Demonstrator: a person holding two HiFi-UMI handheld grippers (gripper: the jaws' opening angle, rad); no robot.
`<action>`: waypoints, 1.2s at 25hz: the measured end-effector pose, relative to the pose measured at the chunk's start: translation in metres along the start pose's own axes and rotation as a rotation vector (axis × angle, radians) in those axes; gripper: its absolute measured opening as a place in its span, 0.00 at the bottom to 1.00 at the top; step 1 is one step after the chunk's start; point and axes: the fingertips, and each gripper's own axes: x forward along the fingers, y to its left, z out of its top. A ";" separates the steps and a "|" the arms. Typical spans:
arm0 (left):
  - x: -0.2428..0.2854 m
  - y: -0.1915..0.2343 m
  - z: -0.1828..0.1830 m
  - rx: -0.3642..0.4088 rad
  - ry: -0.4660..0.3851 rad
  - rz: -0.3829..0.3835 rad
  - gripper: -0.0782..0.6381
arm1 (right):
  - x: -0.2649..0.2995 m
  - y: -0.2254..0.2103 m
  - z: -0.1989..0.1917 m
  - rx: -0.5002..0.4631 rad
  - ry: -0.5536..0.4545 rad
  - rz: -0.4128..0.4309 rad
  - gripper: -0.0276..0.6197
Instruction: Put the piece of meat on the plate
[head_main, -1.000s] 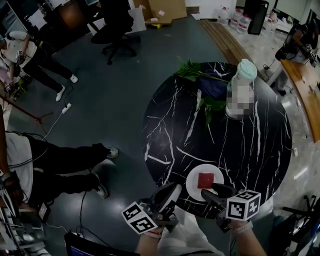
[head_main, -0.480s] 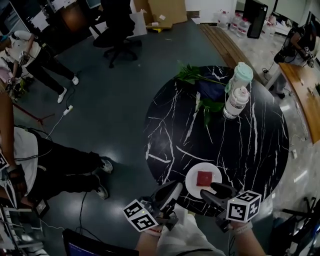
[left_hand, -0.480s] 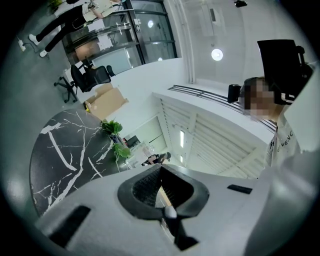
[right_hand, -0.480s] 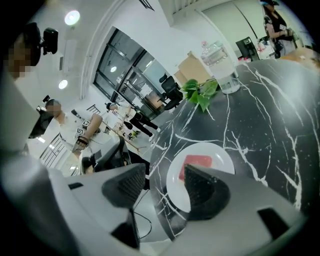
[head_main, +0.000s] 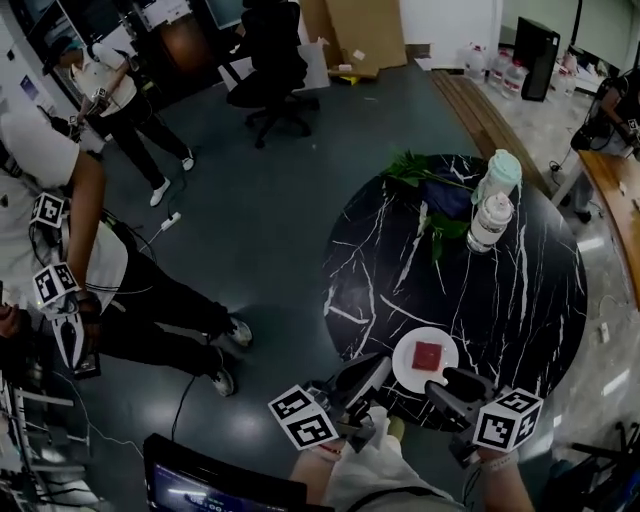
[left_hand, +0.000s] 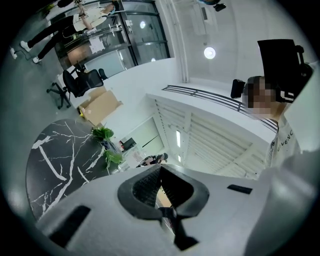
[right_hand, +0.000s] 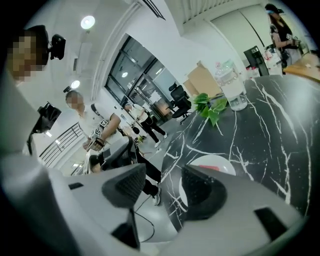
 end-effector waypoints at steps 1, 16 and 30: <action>0.001 -0.005 0.002 -0.001 -0.001 -0.006 0.12 | -0.005 0.003 0.002 -0.002 -0.009 -0.001 0.38; 0.009 -0.047 0.035 0.049 -0.013 -0.054 0.12 | -0.038 0.050 0.039 -0.064 -0.102 0.080 0.18; 0.013 -0.056 0.059 0.101 -0.035 -0.074 0.12 | -0.054 0.073 0.065 -0.168 -0.184 0.134 0.06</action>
